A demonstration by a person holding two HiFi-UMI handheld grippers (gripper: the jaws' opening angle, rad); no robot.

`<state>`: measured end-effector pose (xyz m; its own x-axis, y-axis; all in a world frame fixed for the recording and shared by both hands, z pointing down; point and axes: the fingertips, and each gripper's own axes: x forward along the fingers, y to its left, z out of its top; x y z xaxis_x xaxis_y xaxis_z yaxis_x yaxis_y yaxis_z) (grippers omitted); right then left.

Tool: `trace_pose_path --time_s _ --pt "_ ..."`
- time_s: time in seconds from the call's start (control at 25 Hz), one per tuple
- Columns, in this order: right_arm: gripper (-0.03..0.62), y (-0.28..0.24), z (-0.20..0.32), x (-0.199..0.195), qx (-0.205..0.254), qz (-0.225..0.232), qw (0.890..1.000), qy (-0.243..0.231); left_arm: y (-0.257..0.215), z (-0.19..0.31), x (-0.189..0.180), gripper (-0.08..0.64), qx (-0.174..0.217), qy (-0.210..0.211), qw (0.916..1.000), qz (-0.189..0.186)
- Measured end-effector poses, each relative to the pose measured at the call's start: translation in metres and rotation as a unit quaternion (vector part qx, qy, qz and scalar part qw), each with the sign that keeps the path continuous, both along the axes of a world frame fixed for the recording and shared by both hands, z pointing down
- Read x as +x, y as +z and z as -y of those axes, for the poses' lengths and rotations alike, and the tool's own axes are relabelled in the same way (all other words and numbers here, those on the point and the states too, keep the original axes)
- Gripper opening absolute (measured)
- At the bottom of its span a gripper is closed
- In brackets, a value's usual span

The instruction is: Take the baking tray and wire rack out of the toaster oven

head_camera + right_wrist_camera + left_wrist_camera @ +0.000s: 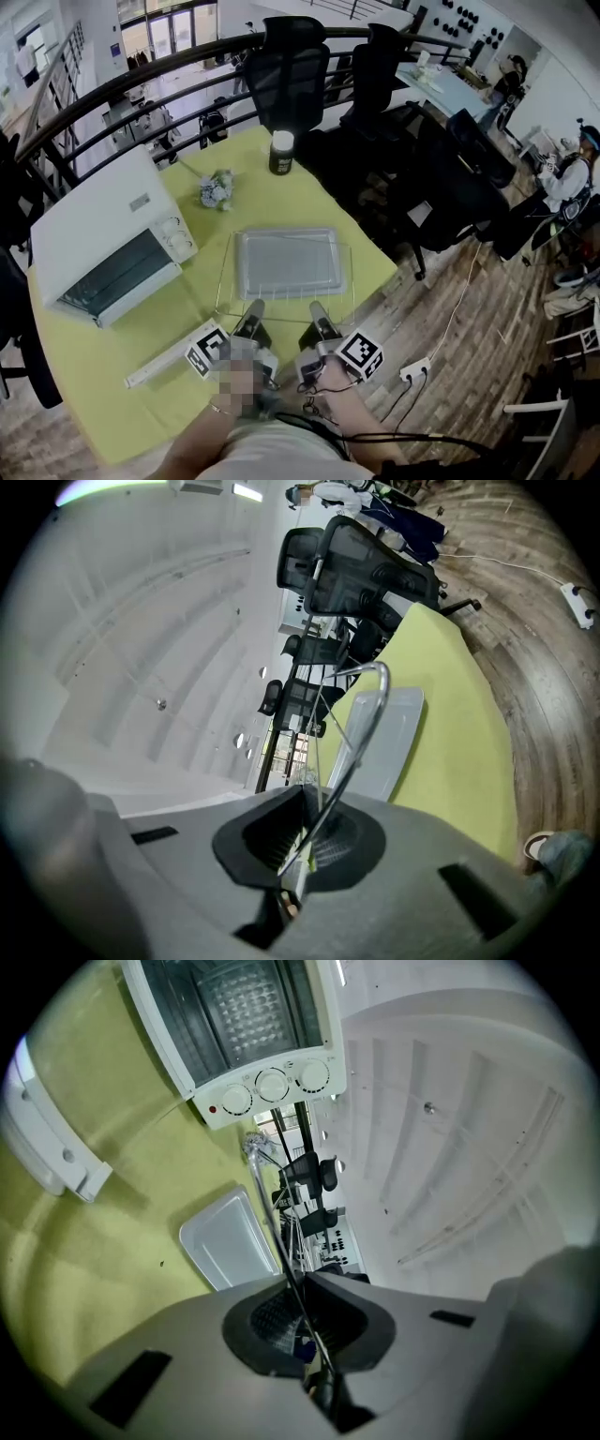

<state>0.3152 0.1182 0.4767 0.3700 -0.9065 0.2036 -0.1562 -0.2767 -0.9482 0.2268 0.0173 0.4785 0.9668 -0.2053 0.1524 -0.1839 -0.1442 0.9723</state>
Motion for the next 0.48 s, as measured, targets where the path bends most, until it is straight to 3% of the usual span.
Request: trace_pose_path --time_s 0.48 --pt "-0.003 0.048 0.027 0.054 -0.02 0.042 0.999 0.0 0.047 0.029 0.05 0.008 -0.039 -0.02 0.9987 0.026"
